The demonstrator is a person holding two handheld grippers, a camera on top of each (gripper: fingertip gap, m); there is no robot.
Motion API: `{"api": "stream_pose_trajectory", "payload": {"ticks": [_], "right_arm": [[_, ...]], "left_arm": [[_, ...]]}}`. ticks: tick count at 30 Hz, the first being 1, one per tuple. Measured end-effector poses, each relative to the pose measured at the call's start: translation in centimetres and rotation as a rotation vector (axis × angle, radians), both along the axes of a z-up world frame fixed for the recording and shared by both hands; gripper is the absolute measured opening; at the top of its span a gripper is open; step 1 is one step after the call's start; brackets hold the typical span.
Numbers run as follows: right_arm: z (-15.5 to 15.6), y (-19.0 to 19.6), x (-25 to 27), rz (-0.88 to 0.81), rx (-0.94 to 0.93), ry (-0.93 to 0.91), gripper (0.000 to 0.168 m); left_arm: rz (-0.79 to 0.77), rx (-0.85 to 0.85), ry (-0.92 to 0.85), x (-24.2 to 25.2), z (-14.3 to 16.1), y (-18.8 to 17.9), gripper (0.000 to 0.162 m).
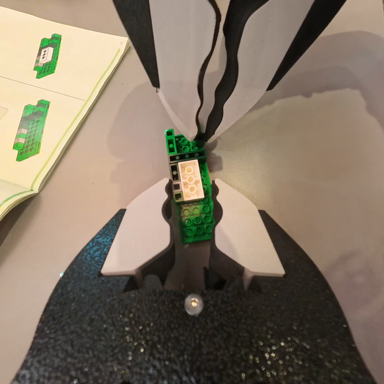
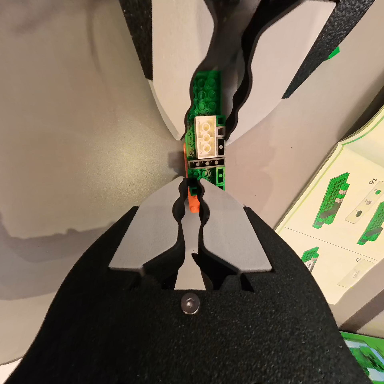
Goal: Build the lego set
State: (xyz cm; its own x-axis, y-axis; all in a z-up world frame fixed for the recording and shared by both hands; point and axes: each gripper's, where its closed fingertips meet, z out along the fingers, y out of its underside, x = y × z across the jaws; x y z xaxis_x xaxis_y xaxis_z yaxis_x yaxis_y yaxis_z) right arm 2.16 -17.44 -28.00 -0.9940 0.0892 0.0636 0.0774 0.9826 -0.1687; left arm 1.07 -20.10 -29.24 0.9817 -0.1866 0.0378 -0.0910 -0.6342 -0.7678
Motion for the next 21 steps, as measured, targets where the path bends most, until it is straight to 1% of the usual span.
{"api": "stream_pose_trajectory", "payload": {"ticks": [16,18,21], "right_arm": [[0.5,0.1,-0.1,-0.004,-0.019,0.03,0.009],[0.8,0.3,-0.1,-0.022,-0.029,0.048,0.011],[1.6,0.6,0.0,-0.082,-0.098,0.086,0.012]], "left_arm": [[-0.002,-0.002,-0.002,0.0,0.0,0.0,0.036],[-0.002,-0.001,-0.003,0.0,0.0,0.0,0.036],[-0.002,-0.002,-0.005,0.0,0.0,0.0,0.036]]}}
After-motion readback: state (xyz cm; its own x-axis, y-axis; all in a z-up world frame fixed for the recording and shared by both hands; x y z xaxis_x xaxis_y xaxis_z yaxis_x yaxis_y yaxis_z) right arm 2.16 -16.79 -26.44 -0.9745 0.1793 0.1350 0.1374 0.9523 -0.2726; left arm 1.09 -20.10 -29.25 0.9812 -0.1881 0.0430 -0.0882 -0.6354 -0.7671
